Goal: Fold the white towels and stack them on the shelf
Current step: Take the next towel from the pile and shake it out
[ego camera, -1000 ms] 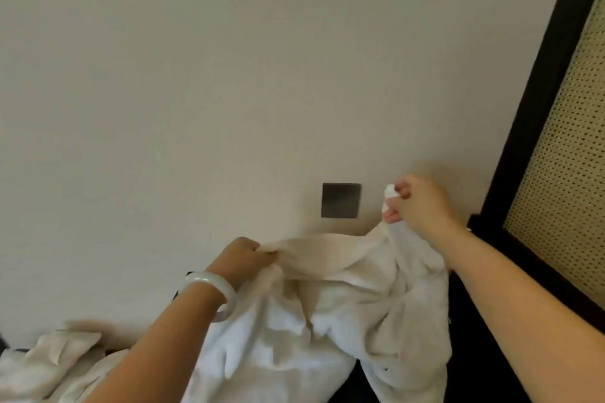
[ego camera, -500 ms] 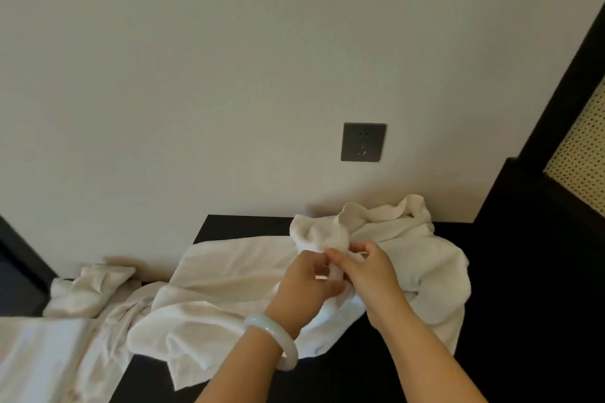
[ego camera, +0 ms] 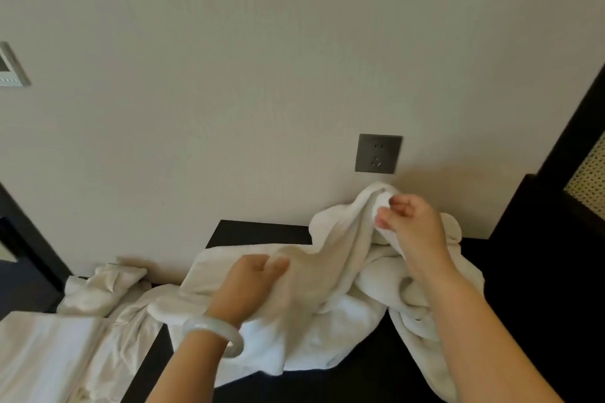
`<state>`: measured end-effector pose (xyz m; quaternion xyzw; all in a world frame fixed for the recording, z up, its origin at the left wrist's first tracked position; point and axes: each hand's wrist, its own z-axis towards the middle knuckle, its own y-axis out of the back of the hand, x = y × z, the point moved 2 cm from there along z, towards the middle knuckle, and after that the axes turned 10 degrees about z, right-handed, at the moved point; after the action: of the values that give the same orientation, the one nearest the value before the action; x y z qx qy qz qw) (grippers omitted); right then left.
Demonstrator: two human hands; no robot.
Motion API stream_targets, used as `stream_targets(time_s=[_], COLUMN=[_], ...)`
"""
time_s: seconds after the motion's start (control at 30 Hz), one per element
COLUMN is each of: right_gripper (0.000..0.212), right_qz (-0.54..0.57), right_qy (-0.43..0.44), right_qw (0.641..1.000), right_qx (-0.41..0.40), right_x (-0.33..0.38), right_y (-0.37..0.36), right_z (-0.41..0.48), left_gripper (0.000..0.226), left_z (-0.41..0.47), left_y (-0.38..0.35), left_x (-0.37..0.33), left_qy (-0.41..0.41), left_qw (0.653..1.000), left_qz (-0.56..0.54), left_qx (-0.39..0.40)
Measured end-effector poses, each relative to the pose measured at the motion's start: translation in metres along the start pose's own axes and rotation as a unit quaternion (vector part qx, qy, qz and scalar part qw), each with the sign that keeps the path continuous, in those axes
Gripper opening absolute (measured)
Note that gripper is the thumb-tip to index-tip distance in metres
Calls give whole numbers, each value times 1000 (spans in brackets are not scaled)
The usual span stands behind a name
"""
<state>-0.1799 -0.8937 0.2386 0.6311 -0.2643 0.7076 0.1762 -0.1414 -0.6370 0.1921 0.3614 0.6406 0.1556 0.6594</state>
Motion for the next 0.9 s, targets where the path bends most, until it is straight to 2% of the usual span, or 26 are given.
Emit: stream_targets(time_s=[0.07,0.13,0.2,0.23,0.3,0.37,0.4,0.5,0.57,0.67,0.77,0.83,0.9], right_gripper=[17,18,14,16,33,33,30,25,25,28,37,45,45], right_qz=[-14,3,12,7,-4,31,59,115,131,164,180,155,105], right_qy=[38,64,41,13,-40,-76,-84,-80,-47,19,40,25,12], right_qw=[999,998,996,995,994,992,990,987,989,986,982,986,994], right_qx=[0,18,76,97,100,95,97,77,50,13,35,48,39], right_x=[-10,-15,-18,-19,-20,-20,-20,-18,-13,3,15,12,5], right_y=[-7,-12,-17,-18,-16,-11,-8,-1,1,4,8,11,14], right_z=[-24,-45,-62,-67,-70,-68,-66,-61,-56,-43,-30,-27,-28], left_gripper=[38,30,25,23,22,12,13,39,36,20,19,28,33], left_z=[1,7,10,10,4,0,-2,-3,-7,-13,-14,-21,-28], left_y=[0,1,-2,-6,-16,-26,-30,-37,-41,-51,-47,-46,-41], left_x=[-35,-64,-87,-94,-103,-99,-95,-76,-63,-35,-10,-3,-13], left_qy=[-11,-16,-62,-99,-165,-198,-197,-153,-137,-99,-44,-29,-3], left_qw=[990,983,988,989,978,970,973,985,989,990,992,997,981], left_qz=[-140,-183,-141,-86,41,60,36,-47,7,93,117,48,-137], left_qx=[15,3,32,66,117,128,117,69,61,40,17,56,139])
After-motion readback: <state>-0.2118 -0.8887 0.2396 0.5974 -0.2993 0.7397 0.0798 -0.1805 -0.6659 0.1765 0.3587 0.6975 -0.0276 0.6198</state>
